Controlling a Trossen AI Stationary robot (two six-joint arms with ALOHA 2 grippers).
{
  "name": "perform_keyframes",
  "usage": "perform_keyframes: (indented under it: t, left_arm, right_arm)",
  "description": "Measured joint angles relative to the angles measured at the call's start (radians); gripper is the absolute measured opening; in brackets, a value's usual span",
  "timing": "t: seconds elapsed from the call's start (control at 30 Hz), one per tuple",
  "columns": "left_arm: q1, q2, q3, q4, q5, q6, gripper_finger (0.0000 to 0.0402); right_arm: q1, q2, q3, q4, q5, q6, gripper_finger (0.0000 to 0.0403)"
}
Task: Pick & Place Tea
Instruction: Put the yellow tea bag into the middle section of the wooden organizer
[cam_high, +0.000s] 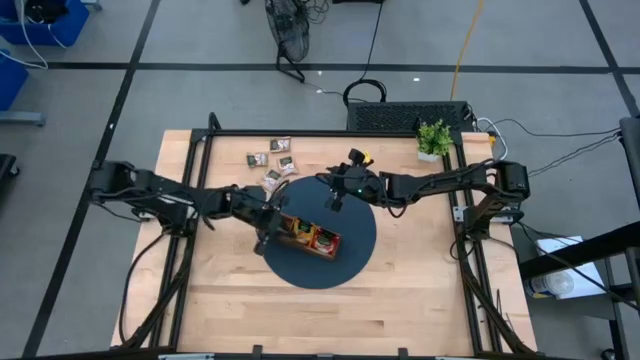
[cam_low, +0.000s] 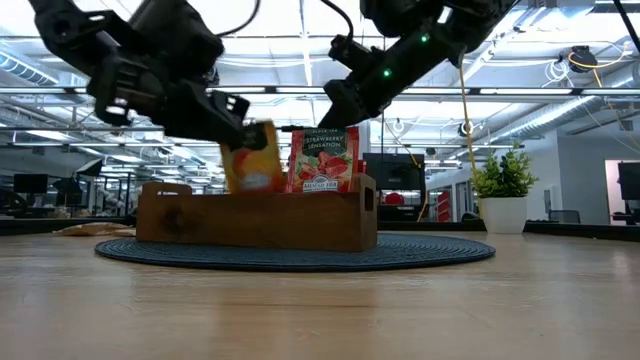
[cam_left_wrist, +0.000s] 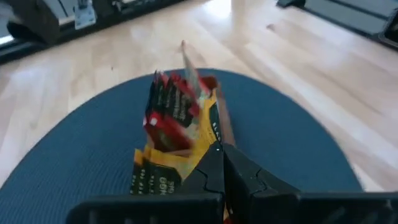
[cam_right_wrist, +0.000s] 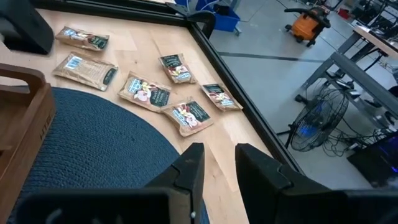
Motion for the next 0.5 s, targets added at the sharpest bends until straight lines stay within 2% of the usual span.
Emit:
perform_keyframes:
  t: [0.2,0.5]
  left_arm:
    - [0.021,0.083,0.038,-0.015,0.0,-0.006,0.0001]
    - [0.016,0.094,0.097,-0.146,0.001,-0.034,0.0001]
  right_arm:
    - [0.0,0.0,0.0,0.0,0.0,-0.002,0.0077]
    - [0.0,0.0,0.0,-0.001,-0.004,-0.01,0.0077]
